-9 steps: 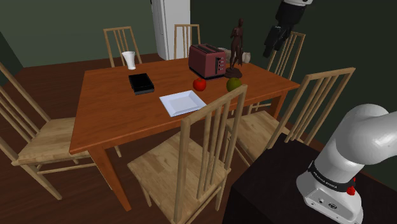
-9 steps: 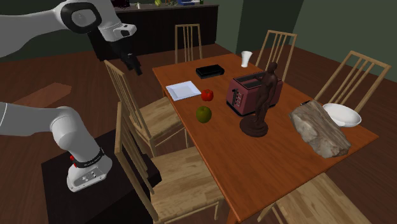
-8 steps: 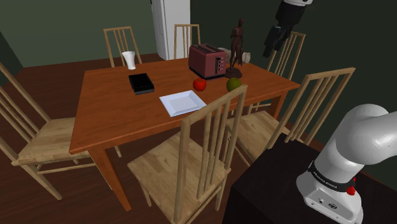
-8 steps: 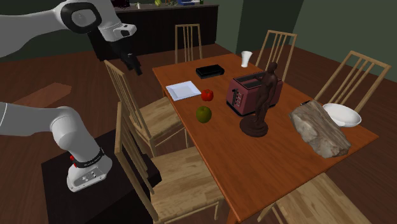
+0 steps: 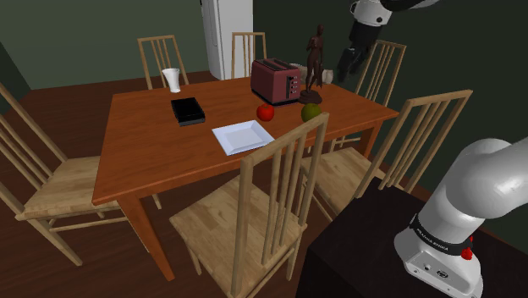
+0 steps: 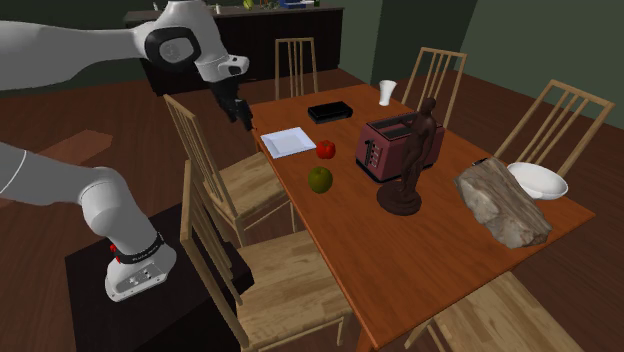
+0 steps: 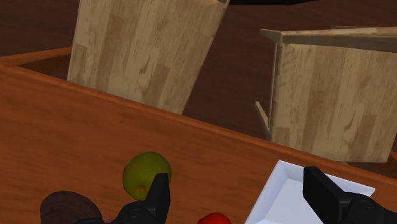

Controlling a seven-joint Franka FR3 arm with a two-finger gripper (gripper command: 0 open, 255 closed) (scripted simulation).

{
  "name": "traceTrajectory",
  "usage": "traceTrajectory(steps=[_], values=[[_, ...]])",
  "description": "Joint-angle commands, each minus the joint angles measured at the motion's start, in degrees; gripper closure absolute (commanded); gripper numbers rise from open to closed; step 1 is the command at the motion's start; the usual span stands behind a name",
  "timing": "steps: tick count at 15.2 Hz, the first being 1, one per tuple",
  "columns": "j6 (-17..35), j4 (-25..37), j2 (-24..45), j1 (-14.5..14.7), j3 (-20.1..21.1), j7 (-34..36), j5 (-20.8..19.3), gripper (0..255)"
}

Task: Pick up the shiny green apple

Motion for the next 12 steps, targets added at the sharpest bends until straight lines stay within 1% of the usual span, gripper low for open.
traceTrajectory(steps=[1,7,12], values=[[2.8,0.6,3.5,-0.2,-1.6,-1.6,-0.2,0],[9.7,4.7,14.8,-0.3,-6.1,-6.9,0.8,0],[14.0,10.1,25.2,-0.5,-9.4,-12.0,3.4,0]])
